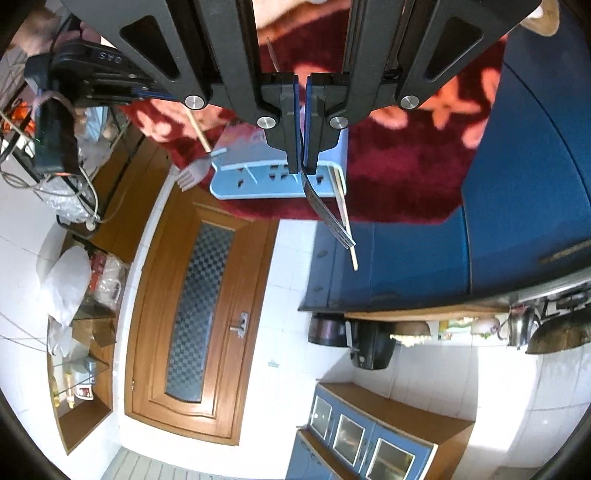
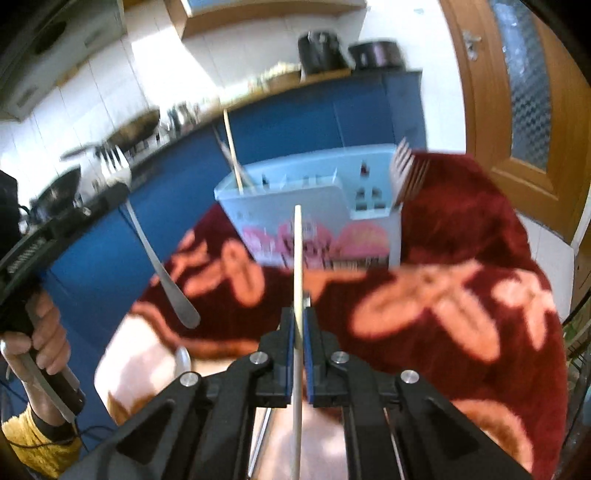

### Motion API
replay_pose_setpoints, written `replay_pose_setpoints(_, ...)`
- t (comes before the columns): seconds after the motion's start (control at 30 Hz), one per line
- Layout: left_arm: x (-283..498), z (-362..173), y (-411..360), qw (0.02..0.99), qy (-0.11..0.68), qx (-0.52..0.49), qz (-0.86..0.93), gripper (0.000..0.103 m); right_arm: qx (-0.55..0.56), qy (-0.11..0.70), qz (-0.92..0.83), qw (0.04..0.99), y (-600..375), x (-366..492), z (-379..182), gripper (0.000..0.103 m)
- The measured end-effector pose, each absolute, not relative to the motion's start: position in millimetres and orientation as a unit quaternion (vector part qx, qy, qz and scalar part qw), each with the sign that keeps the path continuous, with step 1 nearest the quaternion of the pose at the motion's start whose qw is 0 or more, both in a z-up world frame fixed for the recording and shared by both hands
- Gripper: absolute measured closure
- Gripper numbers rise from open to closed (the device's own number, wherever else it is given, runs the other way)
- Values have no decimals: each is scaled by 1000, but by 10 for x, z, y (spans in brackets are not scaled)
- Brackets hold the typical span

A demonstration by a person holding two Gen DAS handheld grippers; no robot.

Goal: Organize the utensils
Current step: 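Lift both held items up toward the blue caddy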

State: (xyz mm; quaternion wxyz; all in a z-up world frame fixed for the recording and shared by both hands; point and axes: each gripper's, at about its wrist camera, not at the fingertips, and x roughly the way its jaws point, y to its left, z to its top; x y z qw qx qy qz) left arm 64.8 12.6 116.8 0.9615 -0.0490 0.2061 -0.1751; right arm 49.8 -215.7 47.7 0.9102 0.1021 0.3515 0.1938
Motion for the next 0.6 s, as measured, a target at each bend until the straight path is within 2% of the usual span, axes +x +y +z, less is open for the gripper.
replay_pose_setpoints(0.23, 867, 1441, 76, 973, 171, -35, -149, 102, 126, 296, 199, 926, -2225, 479, 539, 97)
replay_pose_setpoints(0.6, 1307, 1688, 81, 987, 129, -34, -95, 102, 113, 256, 186, 942, -2377, 444, 500, 97)
